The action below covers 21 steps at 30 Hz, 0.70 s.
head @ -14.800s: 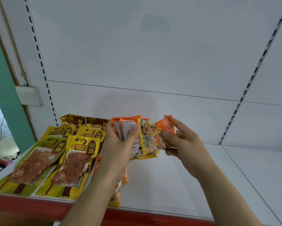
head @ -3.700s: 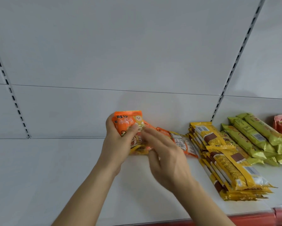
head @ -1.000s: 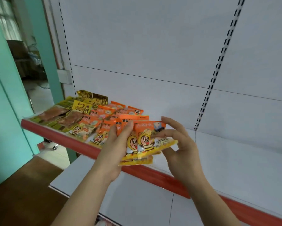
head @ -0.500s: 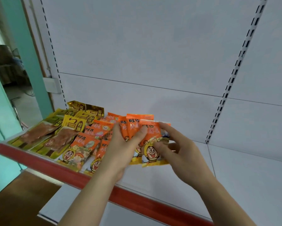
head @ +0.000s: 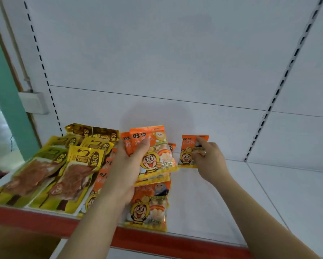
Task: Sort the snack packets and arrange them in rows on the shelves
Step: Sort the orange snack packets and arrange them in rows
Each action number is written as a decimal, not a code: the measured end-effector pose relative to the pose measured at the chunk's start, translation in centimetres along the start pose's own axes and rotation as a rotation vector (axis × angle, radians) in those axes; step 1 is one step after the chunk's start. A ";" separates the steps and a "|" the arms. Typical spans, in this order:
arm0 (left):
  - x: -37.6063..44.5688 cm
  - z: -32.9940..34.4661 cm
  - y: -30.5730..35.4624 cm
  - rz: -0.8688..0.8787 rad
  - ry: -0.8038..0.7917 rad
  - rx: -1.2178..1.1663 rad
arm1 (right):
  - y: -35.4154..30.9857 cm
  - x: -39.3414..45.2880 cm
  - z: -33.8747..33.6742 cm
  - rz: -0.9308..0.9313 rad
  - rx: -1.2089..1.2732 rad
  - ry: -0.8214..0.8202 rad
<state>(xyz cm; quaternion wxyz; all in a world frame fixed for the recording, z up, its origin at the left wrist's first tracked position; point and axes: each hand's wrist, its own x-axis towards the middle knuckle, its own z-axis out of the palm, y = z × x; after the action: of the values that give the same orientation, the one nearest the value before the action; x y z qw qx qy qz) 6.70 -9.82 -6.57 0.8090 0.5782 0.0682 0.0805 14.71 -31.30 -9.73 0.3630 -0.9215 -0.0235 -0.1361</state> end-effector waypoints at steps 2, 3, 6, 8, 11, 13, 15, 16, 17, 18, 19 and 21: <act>0.3 -0.1 -0.4 -0.024 -0.050 -0.005 | 0.5 0.3 1.1 0.014 -0.108 -0.062; 0.5 -0.2 -0.6 -0.028 -0.071 -0.004 | 0.9 0.4 1.4 0.019 -0.185 -0.089; 1.1 -0.2 -0.8 -0.036 -0.102 0.013 | 1.5 0.6 1.8 0.056 -0.392 -0.174; 1.4 -0.2 -1.0 -0.052 -0.123 0.012 | 1.7 0.6 2.0 0.064 -0.439 -0.209; 1.5 0.0 -1.1 -0.059 -0.158 -0.003 | 3.3 0.8 2.7 0.006 -0.569 -0.261; 1.6 0.2 -1.0 -0.036 -0.166 0.007 | 4.1 1.3 3.0 -0.010 -0.644 -0.283; 1.5 0.4 -0.9 -0.009 -0.171 0.031 | 3.2 1.2 2.5 0.025 -0.643 -0.290; 1.5 0.5 -0.9 0.002 -0.171 0.042 | 2.6 1.0 2.2 0.050 -0.614 -0.279; 1.4 0.8 -0.9 0.014 -0.170 0.053 | 2.2 1.0 1.8 0.072 -0.586 -0.255; 1.3 0.8 -0.9 0.027 -0.163 0.065 | 1.7 0.8 1.6 0.078 -0.573 -0.231; 1.3 0.9 -1.0 0.044 -0.158 0.082 | 1.2 0.6 1.2 0.078 -0.553 -0.192; 1.1 1.3 -1.0 0.085 -0.154 0.128 | 0.2 -0.1 0.0 0.044 -0.387 -0.025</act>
<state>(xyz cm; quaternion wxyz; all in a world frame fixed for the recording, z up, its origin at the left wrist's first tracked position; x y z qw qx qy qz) 8.14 -11.08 -7.09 0.7691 0.6356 -0.0135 0.0656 14.66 -31.46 -9.86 0.1818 -0.9759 0.0188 -0.1189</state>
